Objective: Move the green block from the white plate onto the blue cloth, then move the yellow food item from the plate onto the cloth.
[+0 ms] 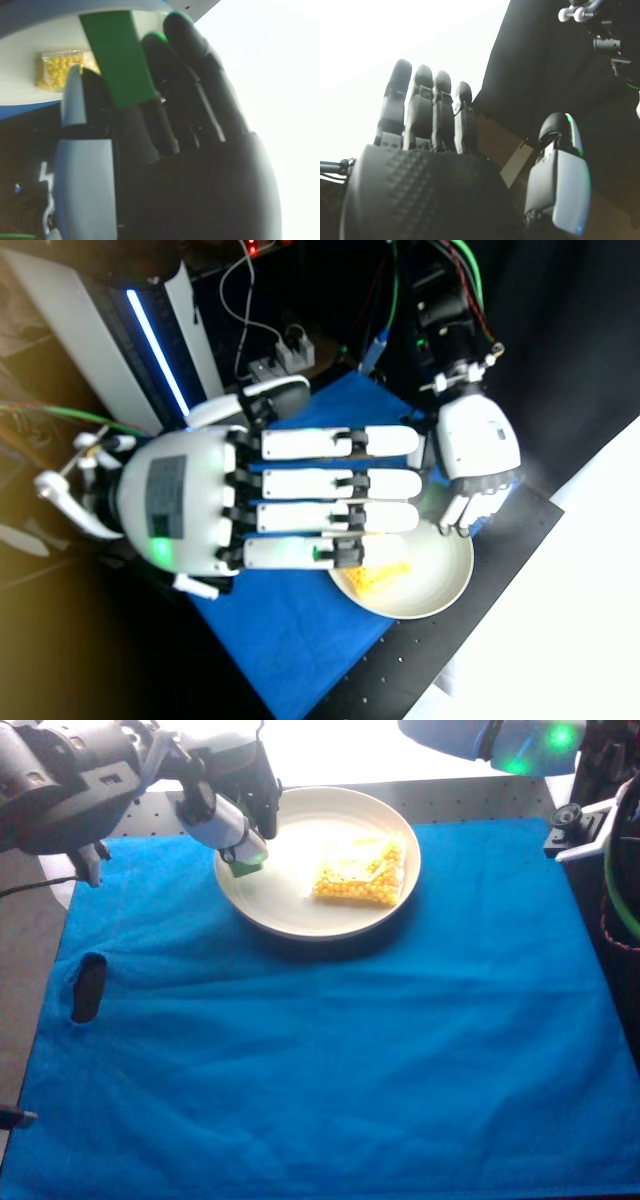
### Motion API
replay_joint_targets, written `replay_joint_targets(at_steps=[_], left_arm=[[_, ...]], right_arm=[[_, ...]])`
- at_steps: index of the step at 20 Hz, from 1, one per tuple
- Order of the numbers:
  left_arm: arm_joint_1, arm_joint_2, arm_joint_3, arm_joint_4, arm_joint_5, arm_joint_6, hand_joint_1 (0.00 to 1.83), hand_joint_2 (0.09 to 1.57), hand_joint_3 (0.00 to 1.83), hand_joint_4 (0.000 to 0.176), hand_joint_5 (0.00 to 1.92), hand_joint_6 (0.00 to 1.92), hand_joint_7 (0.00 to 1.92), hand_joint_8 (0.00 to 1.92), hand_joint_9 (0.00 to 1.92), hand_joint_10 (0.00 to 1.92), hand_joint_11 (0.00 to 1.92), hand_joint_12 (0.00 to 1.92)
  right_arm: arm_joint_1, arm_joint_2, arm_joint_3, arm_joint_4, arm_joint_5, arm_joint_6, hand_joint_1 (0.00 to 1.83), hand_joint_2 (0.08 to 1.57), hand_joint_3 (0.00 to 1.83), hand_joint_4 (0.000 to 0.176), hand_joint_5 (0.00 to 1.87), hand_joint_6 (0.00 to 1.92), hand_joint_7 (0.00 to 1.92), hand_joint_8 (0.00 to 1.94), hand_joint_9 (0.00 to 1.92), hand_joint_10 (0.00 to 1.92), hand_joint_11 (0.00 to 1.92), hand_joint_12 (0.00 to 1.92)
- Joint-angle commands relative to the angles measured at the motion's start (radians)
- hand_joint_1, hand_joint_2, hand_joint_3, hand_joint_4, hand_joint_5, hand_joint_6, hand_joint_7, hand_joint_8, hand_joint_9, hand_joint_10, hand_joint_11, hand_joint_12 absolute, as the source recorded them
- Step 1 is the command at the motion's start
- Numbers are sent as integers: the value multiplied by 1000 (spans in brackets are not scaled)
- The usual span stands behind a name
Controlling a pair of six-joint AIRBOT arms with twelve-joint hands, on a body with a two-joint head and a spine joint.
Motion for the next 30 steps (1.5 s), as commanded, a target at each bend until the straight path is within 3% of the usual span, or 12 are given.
replay_joint_targets(at_steps=[1,4,6,11,13,14,17,21,23,25,27,30], left_arm=[[-19,8,-4,-5,-113,0,1379,1098,2,0,1045,738,892,1096,980,1129,796,915],[-28,44,-43,2,-145,0,1288,1111,0,0,1043,672,946,1218,1013,891,879,970],[-33,72,-71,3,-168,0,1376,1115,0,0,975,720,861,1170,1011,1157,926,967],[-36,122,-132,28,-218,0,1382,1104,0,0,993,749,881,1101,1024,1145,994,928],[-34,158,-173,35,-250,0,1389,1091,0,0,1094,476,922,1108,1042,1180,1002,878],[-33,168,-186,37,-262,0,1298,1080,2,0,1162,448,986,1145,1068,842,1011,829],[-28,227,-261,76,-297,0,1371,1139,1,0,923,833,828,1221,939,1256,906,958],[1,312,-358,110,-363,-1,1373,1137,0,0,819,1069,876,1089,986,1180,903,842],[16,353,-405,129,-392,-1,1376,1138,0,0,919,762,900,1131,931,1371,895,1178],[34,384,-439,160,-421,-32,1246,1183,2,0,874,886,862,1412,833,1246,820,1507],[60,396,-437,253,-474,-192,1370,1150,0,0,909,771,906,1167,874,1433,821,1449],[108,411,-455,262,-522,-237,1370,1128,1,0,994,721,915,1125,878,1368,727,1501]], right_arm=[[9,-2,-2,19,116,5,379,930,0,70,340,1,363,3,326,7,0,875],[9,-1,-1,19,116,5,357,942,3,56,338,0,386,9,360,15,0,873],[9,-1,-1,19,116,5,376,939,0,52,352,2,396,3,367,7,0,859],[7,-1,-1,19,116,5,447,970,6,63,365,1,388,0,342,0,0,825],[7,-1,-1,19,116,5,463,988,11,66,366,1,389,0,342,2,0,822],[7,-1,-1,19,116,5,453,985,5,60,364,0,385,0,328,3,0,787],[4,-5,0,19,115,5,457,988,1,58,376,2,416,4,336,3,0,809],[1,-5,0,20,115,5,432,955,0,58,364,0,427,5,344,5,0,774],[0,-6,-1,20,115,5,407,938,0,64,346,0,437,1,381,4,0,1008],[-2,-6,-1,22,115,5,413,959,10,63,343,0,428,0,374,2,0,1062],[-5,-6,-2,24,115,5,347,998,3,46,316,0,460,2,406,6,0,1172],[-6,-6,-2,25,116,5,316,988,0,51,302,3,453,5,391,7,0,1131]])
